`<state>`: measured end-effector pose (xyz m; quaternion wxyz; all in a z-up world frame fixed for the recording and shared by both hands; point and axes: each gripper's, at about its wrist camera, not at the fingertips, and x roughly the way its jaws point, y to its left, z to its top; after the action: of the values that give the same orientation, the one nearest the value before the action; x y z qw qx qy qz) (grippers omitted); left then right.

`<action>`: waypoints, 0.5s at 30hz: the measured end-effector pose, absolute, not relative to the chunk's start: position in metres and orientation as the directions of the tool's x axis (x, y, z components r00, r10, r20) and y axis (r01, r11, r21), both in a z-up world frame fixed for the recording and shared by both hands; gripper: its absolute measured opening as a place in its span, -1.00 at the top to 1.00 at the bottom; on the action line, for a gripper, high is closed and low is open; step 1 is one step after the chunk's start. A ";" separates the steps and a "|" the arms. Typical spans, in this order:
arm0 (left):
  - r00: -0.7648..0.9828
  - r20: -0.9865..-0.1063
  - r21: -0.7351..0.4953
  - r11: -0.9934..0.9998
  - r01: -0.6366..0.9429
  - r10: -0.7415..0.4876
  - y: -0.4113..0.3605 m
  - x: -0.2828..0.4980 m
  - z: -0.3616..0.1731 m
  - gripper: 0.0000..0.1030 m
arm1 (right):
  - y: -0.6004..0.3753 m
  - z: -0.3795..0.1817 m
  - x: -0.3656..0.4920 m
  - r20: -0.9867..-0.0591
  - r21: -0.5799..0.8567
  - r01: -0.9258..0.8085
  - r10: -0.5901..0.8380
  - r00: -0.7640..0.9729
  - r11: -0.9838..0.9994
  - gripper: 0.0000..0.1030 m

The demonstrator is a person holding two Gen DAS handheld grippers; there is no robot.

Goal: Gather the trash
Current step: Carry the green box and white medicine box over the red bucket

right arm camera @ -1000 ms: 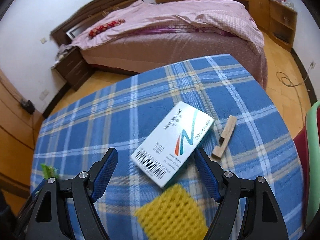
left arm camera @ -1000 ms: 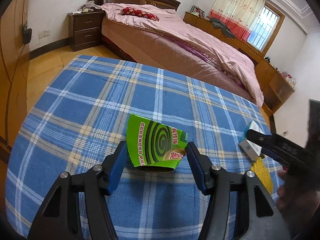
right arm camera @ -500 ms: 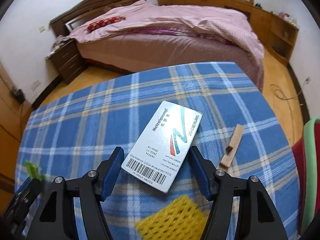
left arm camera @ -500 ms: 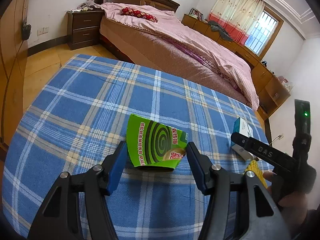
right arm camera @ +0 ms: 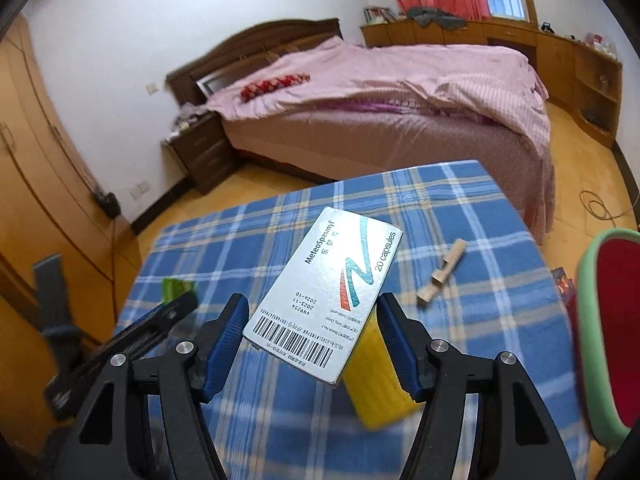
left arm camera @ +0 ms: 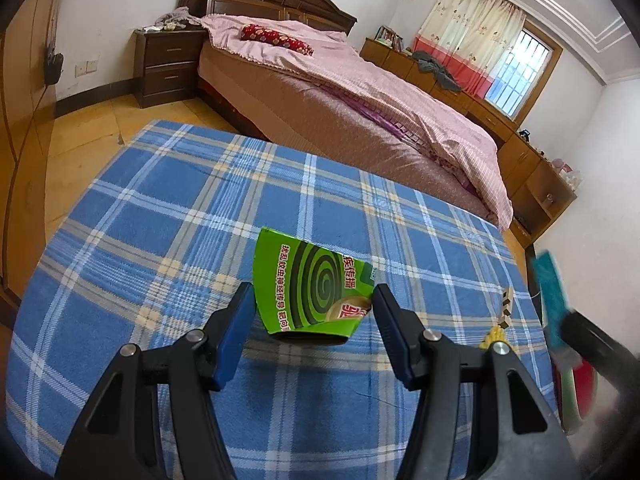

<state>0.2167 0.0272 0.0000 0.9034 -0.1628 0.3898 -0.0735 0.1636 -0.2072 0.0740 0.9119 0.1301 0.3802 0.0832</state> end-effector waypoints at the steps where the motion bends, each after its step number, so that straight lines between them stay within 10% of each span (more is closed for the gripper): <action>1: 0.687 -0.677 -0.352 0.936 0.012 -0.263 0.026 0.215 0.001 -0.17 | -0.211 0.077 0.156 -0.664 0.310 -0.052 0.255 0.703 0.949 -0.31; 15: 0.682 -0.652 -0.324 0.935 0.144 -0.331 -0.024 0.182 0.043 -0.17 | -0.314 0.086 0.055 -0.617 0.380 0.130 0.146 0.774 0.916 -0.31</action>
<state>0.1816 -0.0240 0.0432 0.9087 -0.1240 0.3765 -0.1307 0.0554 -0.3141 0.0865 0.9192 0.2048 0.3364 0.0045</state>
